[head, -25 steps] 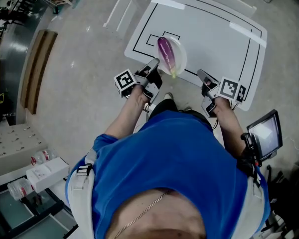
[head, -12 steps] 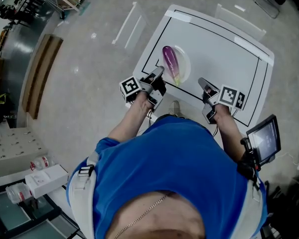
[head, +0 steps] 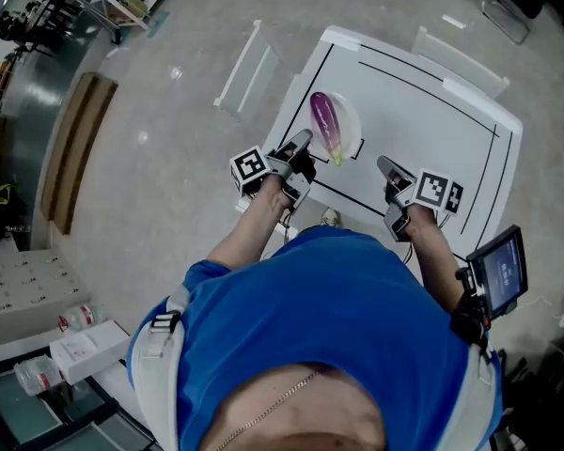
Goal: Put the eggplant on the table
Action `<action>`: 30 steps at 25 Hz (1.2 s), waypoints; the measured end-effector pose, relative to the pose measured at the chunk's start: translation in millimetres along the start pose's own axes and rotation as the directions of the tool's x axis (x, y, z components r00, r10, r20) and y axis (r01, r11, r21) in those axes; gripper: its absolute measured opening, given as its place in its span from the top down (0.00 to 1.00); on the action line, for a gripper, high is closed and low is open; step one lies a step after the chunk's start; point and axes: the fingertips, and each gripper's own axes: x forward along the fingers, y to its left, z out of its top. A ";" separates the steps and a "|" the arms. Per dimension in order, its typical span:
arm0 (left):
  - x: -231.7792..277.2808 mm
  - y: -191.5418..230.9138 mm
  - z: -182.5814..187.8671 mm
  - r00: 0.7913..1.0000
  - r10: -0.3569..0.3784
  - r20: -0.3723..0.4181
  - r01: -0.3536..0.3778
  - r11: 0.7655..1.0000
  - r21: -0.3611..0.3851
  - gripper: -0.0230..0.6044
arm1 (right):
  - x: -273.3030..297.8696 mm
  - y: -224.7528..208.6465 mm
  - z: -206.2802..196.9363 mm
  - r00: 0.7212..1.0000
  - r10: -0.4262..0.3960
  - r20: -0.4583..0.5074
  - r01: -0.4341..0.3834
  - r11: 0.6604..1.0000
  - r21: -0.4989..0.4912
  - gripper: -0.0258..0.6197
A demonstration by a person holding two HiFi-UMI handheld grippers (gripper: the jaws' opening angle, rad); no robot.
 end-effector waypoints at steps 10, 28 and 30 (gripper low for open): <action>7.3 22.9 25.3 0.999 0.040 0.006 -0.040 0.999 -0.011 0.93 | 7.3 -8.3 11.0 0.999 -0.041 0.014 0.040 0.999 0.031 0.96; 27.2 76.8 74.3 0.992 0.112 0.051 -0.110 0.993 -0.029 0.93 | 31.9 -11.7 10.7 0.995 -0.104 0.010 0.102 0.988 0.114 0.96; 32.2 92.7 82.6 0.991 0.121 0.056 -0.120 0.992 -0.027 0.93 | 41.7 -18.4 9.8 0.994 -0.111 0.008 0.109 0.987 0.121 0.96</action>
